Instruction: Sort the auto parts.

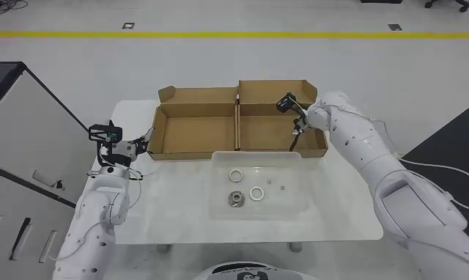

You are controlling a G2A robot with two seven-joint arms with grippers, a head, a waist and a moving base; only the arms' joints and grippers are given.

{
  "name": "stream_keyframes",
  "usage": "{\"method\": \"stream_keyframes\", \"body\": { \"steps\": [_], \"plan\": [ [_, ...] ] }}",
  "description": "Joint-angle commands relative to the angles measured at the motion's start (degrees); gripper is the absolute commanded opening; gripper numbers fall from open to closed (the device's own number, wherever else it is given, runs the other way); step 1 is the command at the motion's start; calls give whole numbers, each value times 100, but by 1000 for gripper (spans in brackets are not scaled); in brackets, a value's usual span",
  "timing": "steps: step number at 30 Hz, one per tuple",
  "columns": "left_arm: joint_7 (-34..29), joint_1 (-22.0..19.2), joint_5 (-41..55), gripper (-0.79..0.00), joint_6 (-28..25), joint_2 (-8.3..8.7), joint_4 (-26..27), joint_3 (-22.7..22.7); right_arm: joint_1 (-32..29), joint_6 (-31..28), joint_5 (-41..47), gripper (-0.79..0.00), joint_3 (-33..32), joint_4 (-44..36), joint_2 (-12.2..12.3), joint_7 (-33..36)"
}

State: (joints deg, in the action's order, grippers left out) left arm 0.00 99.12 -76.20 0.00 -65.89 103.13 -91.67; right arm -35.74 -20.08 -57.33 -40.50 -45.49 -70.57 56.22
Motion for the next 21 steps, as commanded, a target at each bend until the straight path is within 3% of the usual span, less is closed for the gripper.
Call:
{"method": "stream_keyframes", "body": {
  "steps": [1, 5, 7, 10, 21],
  "plan": [
    [0, 0, 0, 0, 0, 0, 0, 0, 1, -1, -9, -785, 13, 41, -17, 17],
    [0, 0, 0, 0, 0, 0, 0, 0, 2, -28, -37, -776, 30, 118, -44, 37],
    [0, 0, 0, 0, 0, 0, 0, 0, 9, -29, -47, -582, 28, 143, -56, 17],
    [0, 0, 0, 0, 0, 0, 0, 0, 13, -16, -73, -434, 21, 169, -70, -24],
    [0, 0, 0, 0, 0, 0, 0, 0, 31, 74, -198, -397, -143, 25, -45, -208]
  ]
}}
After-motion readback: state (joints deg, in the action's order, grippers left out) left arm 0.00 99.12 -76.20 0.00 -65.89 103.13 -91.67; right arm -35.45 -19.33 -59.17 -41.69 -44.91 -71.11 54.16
